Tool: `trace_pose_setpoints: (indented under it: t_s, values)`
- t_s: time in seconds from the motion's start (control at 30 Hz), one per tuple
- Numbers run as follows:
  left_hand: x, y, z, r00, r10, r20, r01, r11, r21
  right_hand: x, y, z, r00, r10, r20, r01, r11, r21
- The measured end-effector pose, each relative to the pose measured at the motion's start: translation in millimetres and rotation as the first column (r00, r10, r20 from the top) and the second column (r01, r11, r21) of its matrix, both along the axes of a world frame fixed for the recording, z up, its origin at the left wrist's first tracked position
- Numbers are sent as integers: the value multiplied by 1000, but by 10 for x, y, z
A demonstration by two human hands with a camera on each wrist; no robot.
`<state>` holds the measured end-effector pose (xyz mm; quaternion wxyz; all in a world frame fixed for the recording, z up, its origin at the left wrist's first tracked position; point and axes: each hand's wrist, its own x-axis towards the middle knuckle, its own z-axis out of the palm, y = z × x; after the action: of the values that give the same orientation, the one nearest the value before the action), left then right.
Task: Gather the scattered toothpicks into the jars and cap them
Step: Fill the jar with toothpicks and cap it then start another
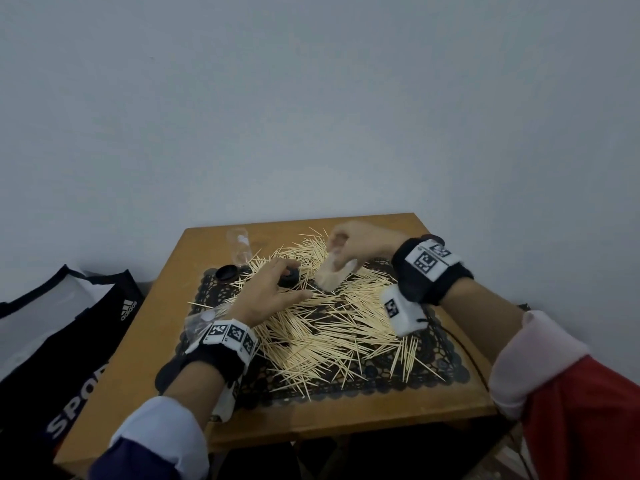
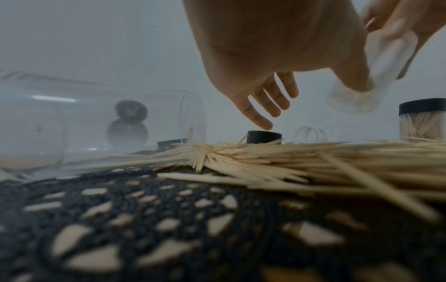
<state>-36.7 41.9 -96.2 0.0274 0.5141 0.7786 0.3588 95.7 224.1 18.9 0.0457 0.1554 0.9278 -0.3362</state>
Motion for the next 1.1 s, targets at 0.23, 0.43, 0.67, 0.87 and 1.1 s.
trace_pose_setpoints:
  t_s: [0.23, 0.43, 0.67, 0.87, 1.1]
  values:
    - [29, 0, 31, 990, -8, -142, 16, 998, 56, -155, -258, -214, 992, 52, -117, -81, 962, -261]
    - [-17, -10, -10, 976, 51, -212, -52, 999, -1, 8, 213, -342, 974, -4, 226, -51, 970, 236]
    - [-20, -6, -23, 977, 54, -206, -58, 998, -10, 218, 453, -608, 918, -70, 390, -70, 941, 332]
    - [-15, -6, -21, 979, 58, -195, -63, 998, -22, 149, 374, -703, 958, -77, 277, -37, 923, 384]
    - [-32, -7, -35, 982, 65, -177, -76, 995, -57, 100, 291, -803, 984, -107, 141, 39, 909, 415]
